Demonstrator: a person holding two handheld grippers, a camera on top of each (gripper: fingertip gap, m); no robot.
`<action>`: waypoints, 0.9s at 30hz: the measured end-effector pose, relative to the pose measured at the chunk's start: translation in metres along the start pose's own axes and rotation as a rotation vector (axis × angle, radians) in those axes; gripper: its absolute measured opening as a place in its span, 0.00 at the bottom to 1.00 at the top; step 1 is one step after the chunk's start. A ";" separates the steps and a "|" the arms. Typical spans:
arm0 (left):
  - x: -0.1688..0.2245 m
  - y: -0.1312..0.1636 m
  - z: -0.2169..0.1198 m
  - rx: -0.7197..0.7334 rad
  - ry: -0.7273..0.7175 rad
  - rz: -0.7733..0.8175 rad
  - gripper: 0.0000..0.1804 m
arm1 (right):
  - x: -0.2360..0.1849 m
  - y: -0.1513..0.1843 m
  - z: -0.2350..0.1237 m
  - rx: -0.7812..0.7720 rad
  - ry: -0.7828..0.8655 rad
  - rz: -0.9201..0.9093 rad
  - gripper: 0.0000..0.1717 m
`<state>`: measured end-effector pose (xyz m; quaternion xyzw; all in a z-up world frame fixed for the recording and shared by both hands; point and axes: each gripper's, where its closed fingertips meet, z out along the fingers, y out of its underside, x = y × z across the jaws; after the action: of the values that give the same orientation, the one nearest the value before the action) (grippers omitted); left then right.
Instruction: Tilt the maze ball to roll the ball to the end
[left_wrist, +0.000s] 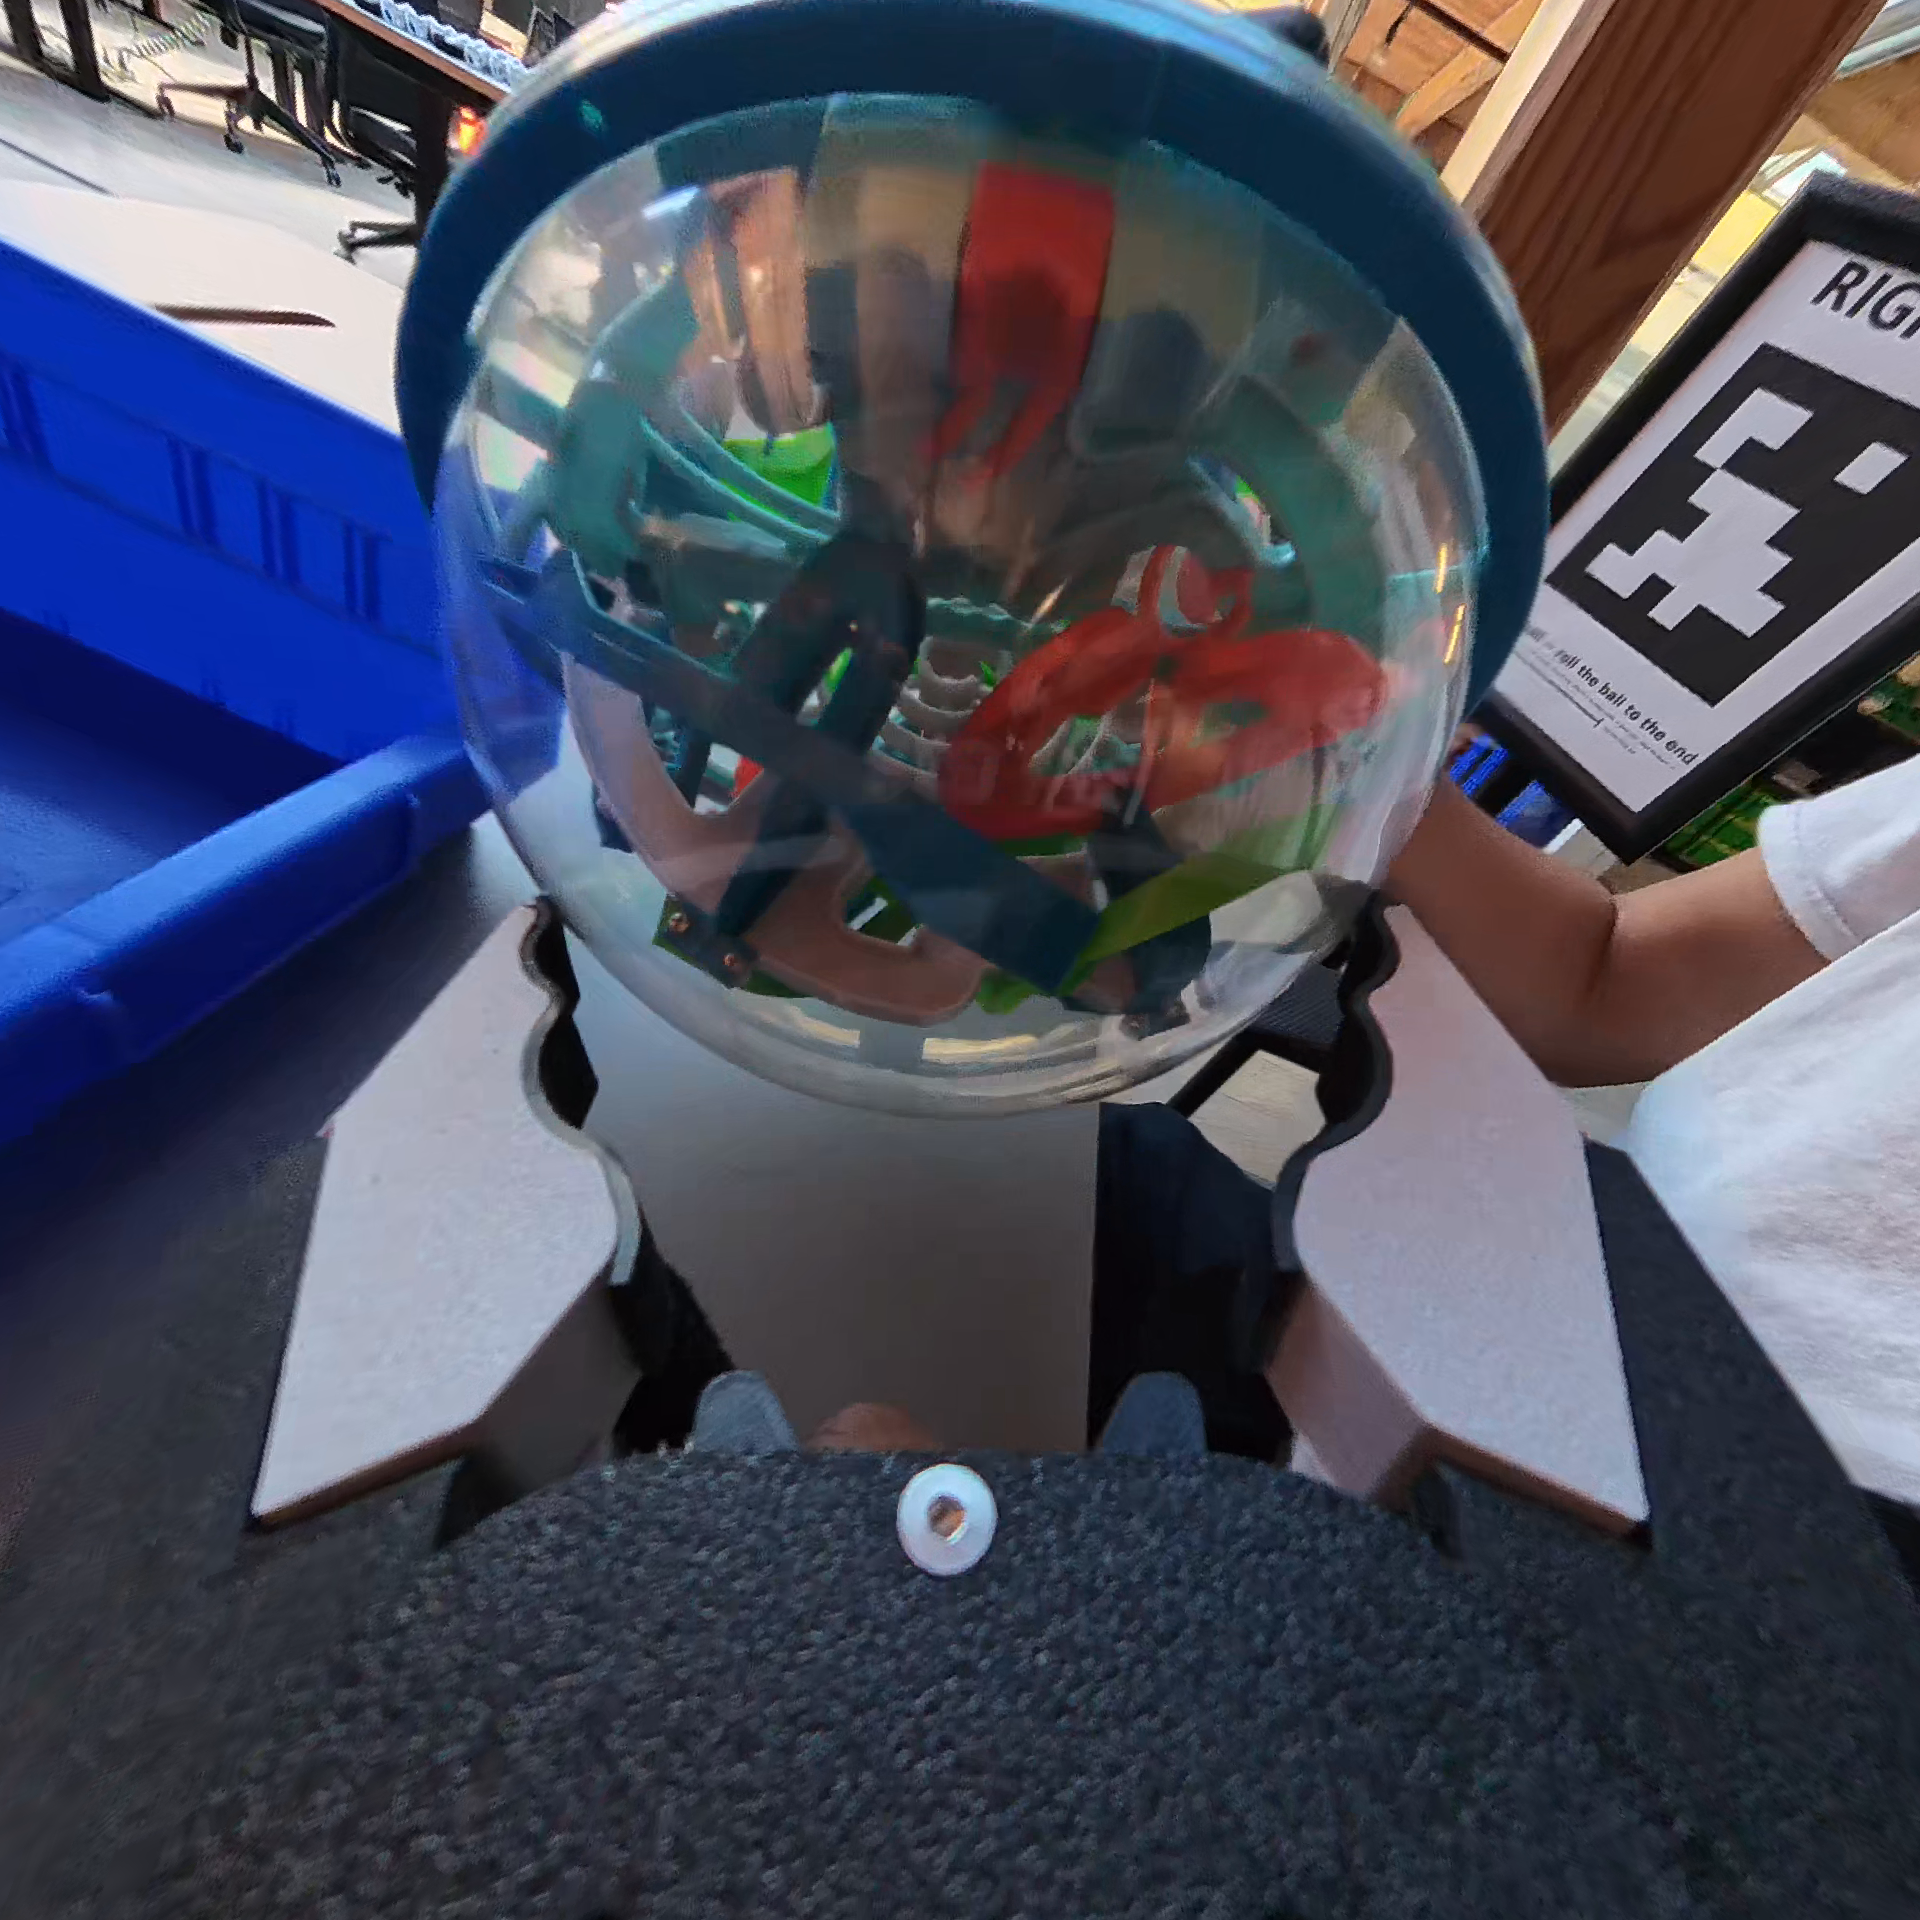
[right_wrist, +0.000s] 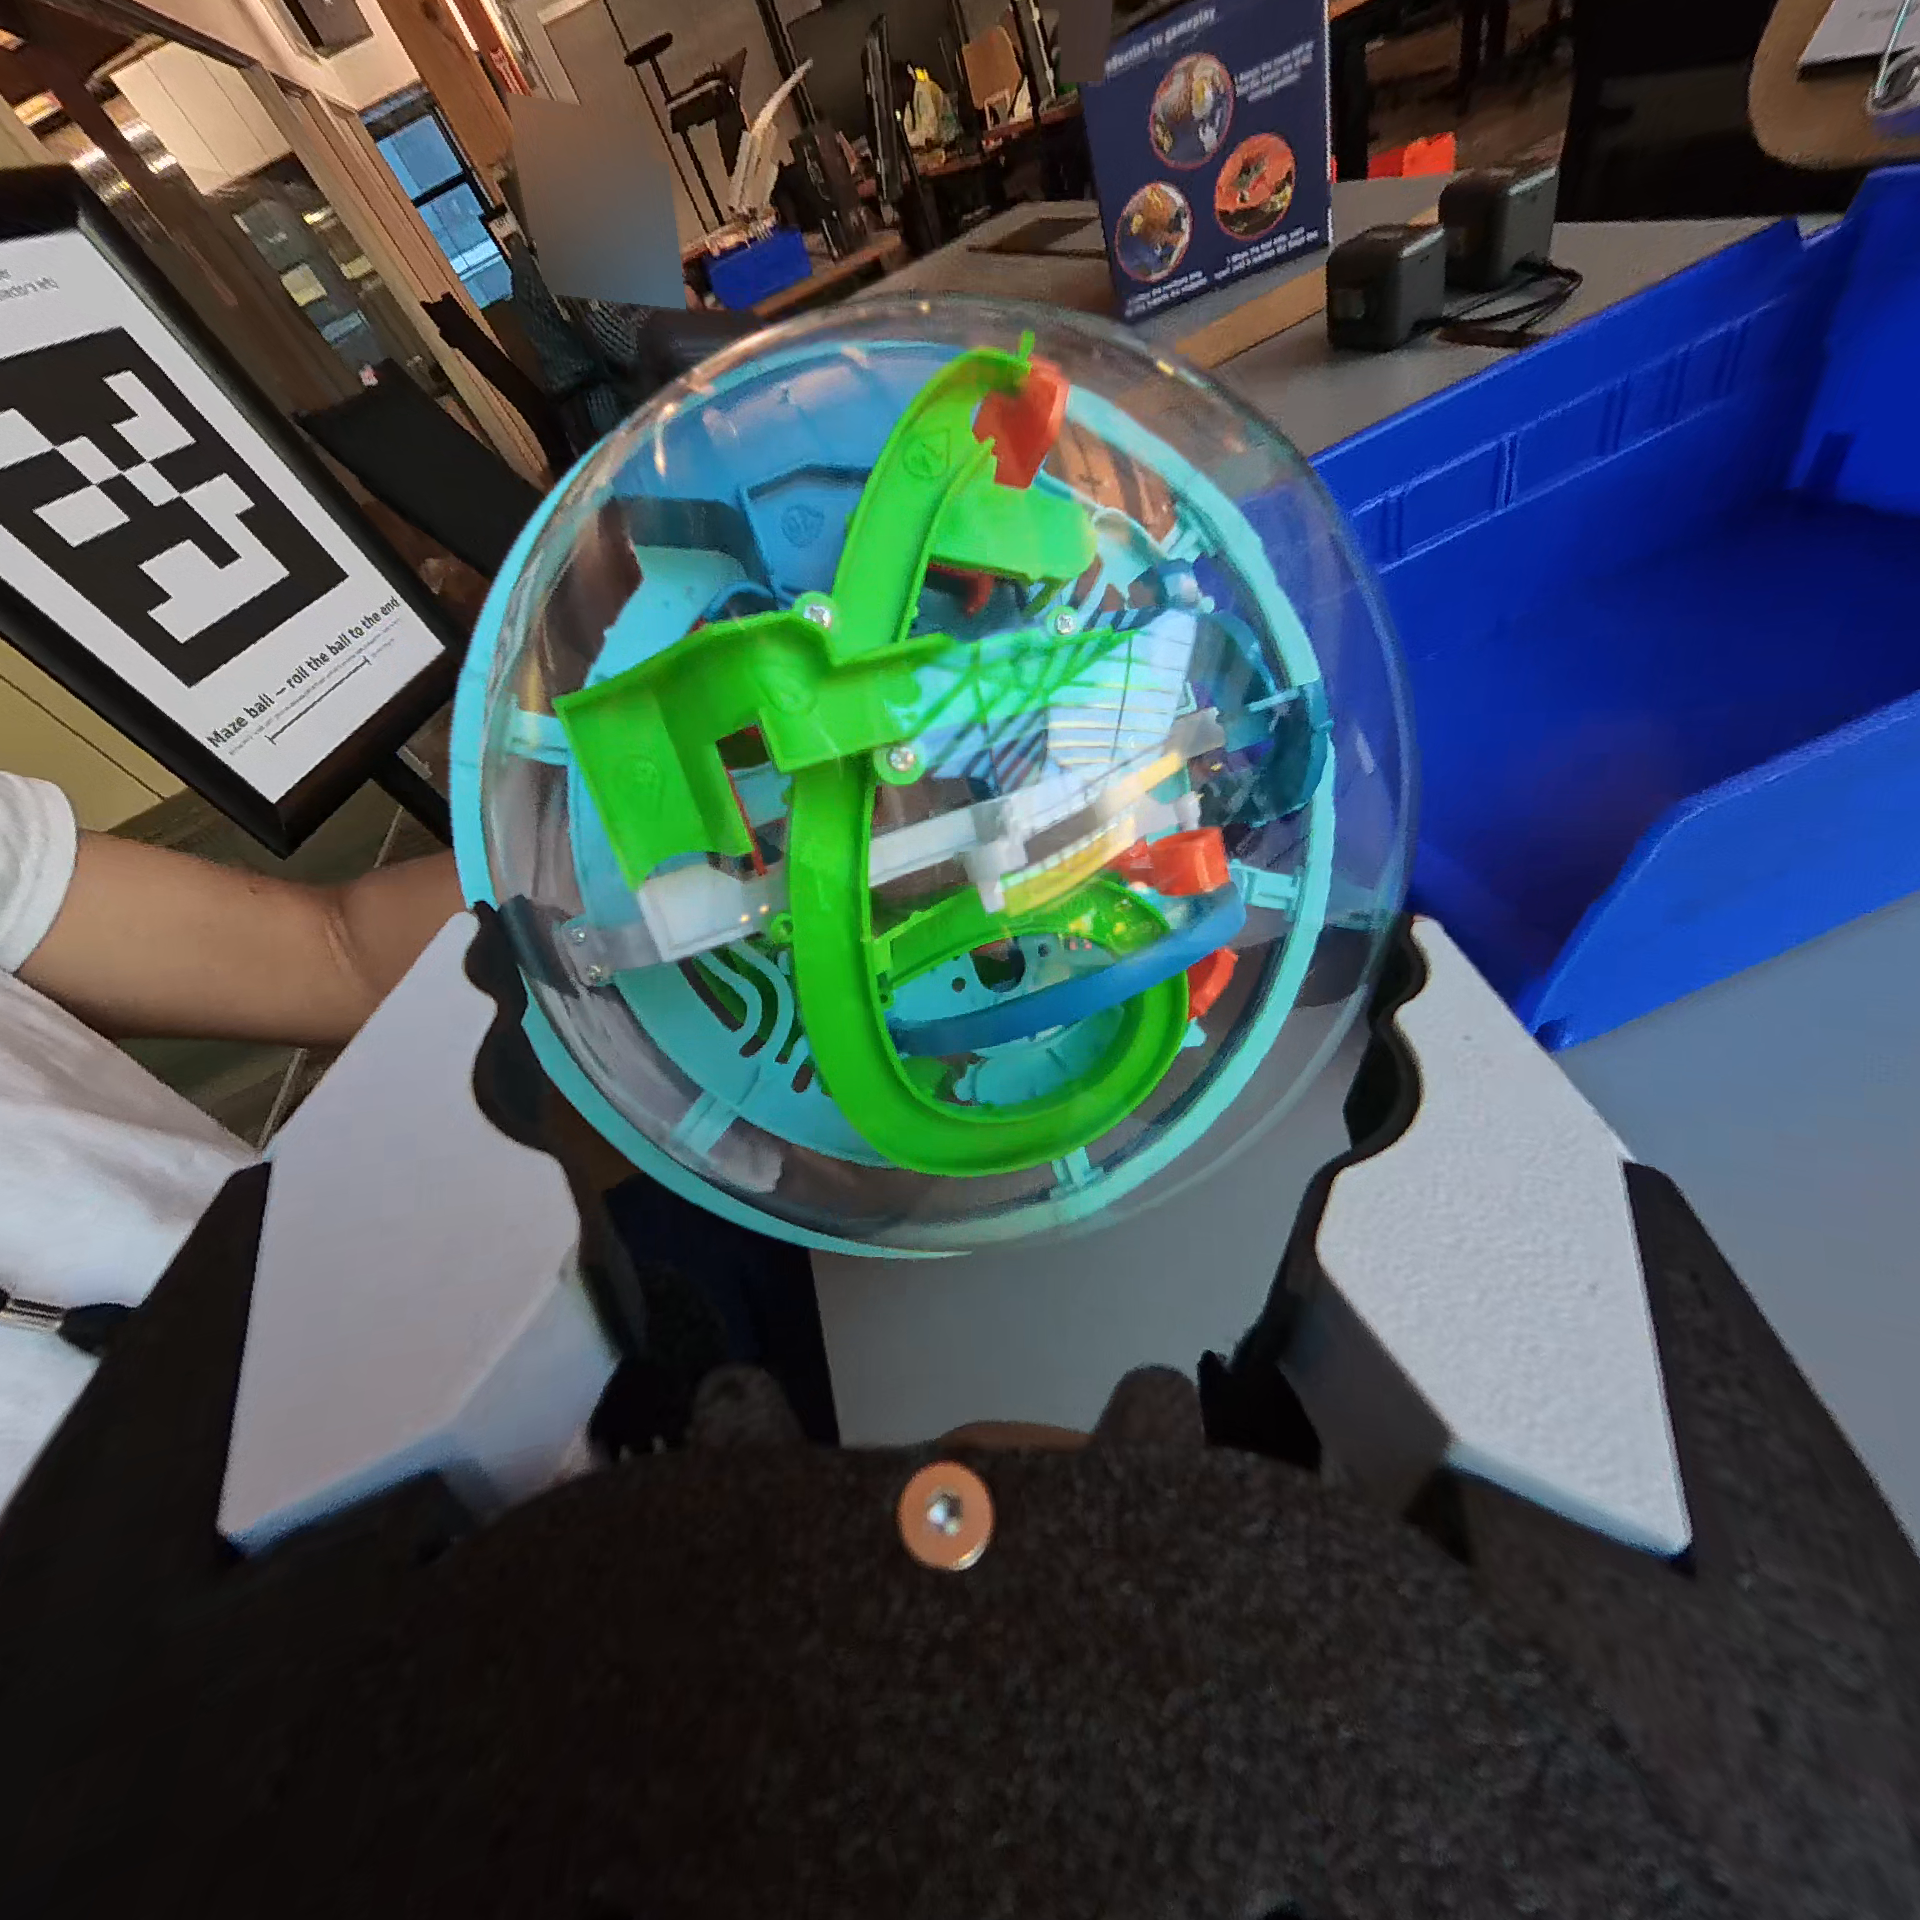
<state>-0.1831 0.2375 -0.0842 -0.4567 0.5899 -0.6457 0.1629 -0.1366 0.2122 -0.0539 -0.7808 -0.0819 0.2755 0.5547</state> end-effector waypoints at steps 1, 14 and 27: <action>0.003 0.002 0.001 0.002 0.010 -0.028 0.79 | -0.002 0.001 -0.001 -0.024 0.006 0.020 0.90; 0.021 0.053 0.028 -0.151 -0.032 -0.117 0.82 | -0.009 0.056 -0.021 -0.042 0.008 0.242 0.90; 0.003 -0.025 -0.016 -0.308 -0.115 0.415 0.79 | 0.008 0.030 0.004 -0.079 -0.126 0.281 0.90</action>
<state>-0.1889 0.2518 -0.0581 -0.3815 0.7520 -0.4740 0.2537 -0.1376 0.2078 -0.0852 -0.7872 -0.0171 0.3953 0.4731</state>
